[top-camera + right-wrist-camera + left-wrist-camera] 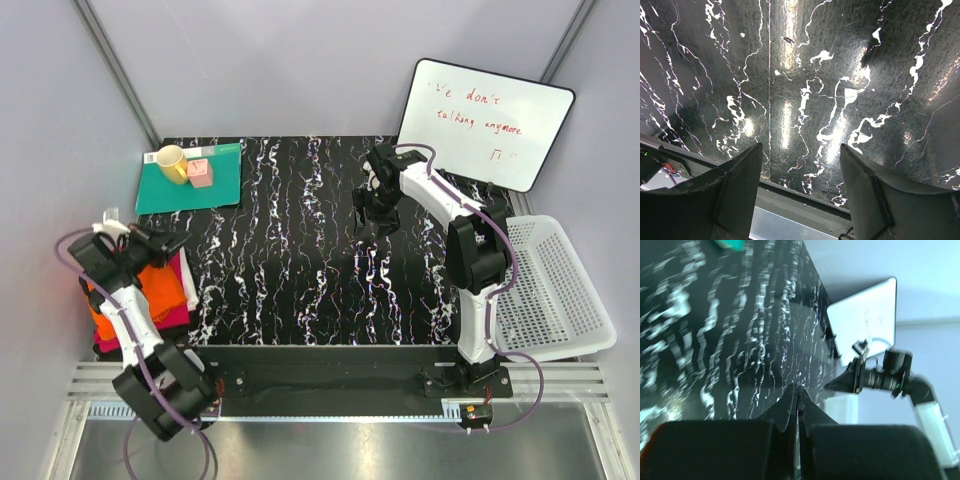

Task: Fold and stack the t-shirts
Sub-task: Put the neatly folded tshirt into the corner of the board with the left arm

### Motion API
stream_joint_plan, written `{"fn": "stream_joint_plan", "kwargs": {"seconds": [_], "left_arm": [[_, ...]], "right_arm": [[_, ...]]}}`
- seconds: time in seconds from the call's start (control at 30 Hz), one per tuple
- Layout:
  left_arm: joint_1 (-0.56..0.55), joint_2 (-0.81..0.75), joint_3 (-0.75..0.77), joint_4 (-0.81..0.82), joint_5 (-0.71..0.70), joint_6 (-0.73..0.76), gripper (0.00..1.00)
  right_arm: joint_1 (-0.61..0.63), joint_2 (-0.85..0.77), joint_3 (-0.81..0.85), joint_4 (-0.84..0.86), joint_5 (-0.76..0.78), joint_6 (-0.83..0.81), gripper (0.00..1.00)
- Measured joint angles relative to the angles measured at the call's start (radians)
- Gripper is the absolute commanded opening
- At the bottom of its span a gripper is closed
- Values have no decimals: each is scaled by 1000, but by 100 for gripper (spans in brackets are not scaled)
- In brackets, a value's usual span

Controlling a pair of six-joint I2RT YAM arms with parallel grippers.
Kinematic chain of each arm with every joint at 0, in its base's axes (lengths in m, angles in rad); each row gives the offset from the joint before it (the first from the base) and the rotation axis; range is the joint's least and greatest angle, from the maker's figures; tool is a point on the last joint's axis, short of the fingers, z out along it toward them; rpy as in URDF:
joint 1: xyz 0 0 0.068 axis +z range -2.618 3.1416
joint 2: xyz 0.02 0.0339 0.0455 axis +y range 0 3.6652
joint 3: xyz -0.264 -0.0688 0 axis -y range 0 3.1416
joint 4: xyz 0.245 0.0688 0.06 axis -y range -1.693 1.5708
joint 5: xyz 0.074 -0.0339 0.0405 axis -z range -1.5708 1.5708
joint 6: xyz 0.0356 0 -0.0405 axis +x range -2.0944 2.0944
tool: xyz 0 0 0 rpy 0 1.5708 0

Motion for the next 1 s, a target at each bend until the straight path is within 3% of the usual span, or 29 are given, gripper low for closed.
{"fn": "stream_joint_plan", "kwargs": {"seconds": [0.2,0.23,0.27,0.37,0.47,0.5,0.57,0.6,0.77,1.0], "left_arm": [[-320,-29,124,-71,-274,43,18],[-389,-11,137,-106,-329,60,24],[-446,13,154,-137,-387,74,36],[-647,158,251,-243,-568,143,55],[-799,316,374,-344,-732,204,66],[-837,372,421,-373,-783,227,77],[-905,473,521,-435,-864,266,86],[-938,531,579,-466,-908,287,96],[-1040,770,840,-591,-1050,378,99],[-1067,952,1066,-707,-1082,439,99]], "right_arm": [[0,0,0,0,7,-2,72],[0,0,0,-1,15,-5,72],[0,0,2,-3,22,-6,72],[0,0,10,-10,50,-12,72],[0,0,26,-11,90,-15,74],[0,0,30,-11,101,-15,77],[-2,-1,36,-11,124,-14,83],[-3,-1,38,-11,133,-13,87],[-33,-7,39,-10,218,1,93],[-126,-27,13,9,325,3,100]]}}
